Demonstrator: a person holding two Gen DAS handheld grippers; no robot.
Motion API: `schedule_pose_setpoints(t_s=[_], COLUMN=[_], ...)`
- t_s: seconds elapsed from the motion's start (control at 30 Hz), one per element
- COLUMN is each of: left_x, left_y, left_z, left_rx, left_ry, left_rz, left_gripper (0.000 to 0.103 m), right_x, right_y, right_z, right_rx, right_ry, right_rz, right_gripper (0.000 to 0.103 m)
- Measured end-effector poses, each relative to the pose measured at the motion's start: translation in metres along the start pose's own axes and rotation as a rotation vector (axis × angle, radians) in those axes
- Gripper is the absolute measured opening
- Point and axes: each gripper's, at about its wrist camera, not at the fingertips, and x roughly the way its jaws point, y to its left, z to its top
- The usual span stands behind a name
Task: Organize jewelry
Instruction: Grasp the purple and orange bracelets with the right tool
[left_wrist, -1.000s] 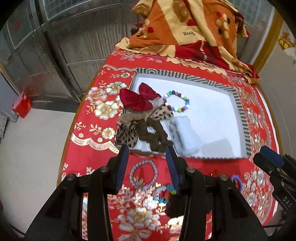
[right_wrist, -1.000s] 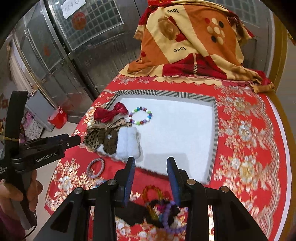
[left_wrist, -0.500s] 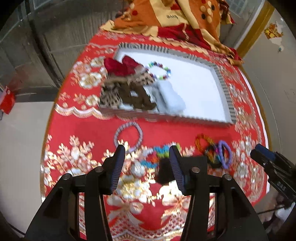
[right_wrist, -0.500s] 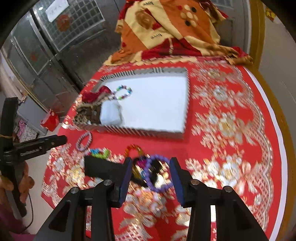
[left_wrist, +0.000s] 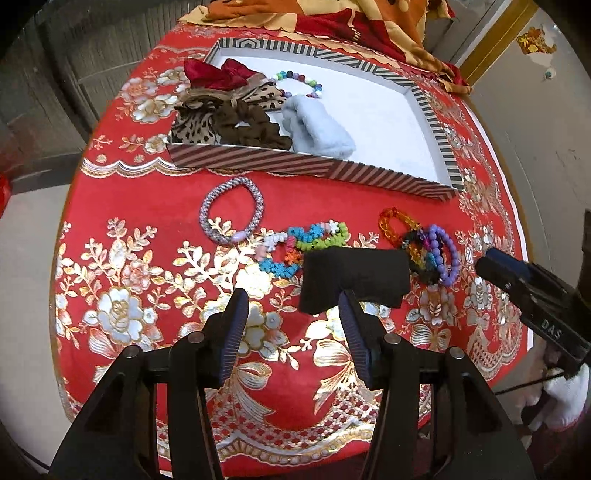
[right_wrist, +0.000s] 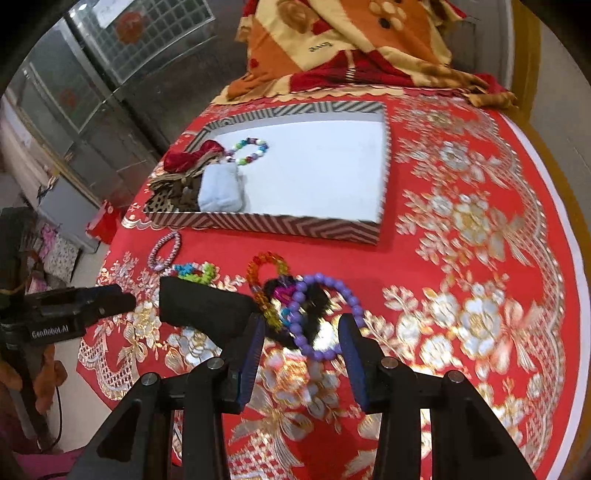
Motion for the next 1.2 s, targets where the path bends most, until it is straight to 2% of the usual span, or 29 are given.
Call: schedule_pose_setpoints(t_s=[0.23, 0.43, 0.77, 1.1, 1.17, 1.2], left_x=[0.009, 0.020, 0.038, 0.046, 0.046, 0.046], left_y=[-0.004, -0.009, -0.014, -0.016, -0.017, -0.018], left_z=[-0.001, 0.003, 0.015, 0.020, 0.020, 0.021], left_rx=[-0.014, -0.049, -0.077, -0.099, -0.095, -0.093], left_ry=[0.038, 0.063, 0.086, 0.092, 0.087, 0.087], left_rz=[-0.065, -0.090, -0.063, -0.055, -0.046, -0.041], left_gripper=[0.054, 0.054, 0.054, 0.053, 0.049, 0.043], right_x=[0.035, 0.059, 0.084, 0.098, 0.099, 0.099], right_y=[0.016, 0.018, 0.025, 0.026, 0.027, 0.028], right_z=[0.025, 0.038, 0.050, 0.052, 0.052, 0.051], right_rx=[-0.116, -0.170, -0.245, -0.284, -0.292, -0.298], right_ry=[0.063, 0.118, 0.170, 0.200, 0.199, 0.197], right_rz=[0.021, 0.038, 0.047, 0.005, -0.003, -0.007], right_gripper=[0.039, 0.039, 0.039, 0.025, 0.022, 0.020])
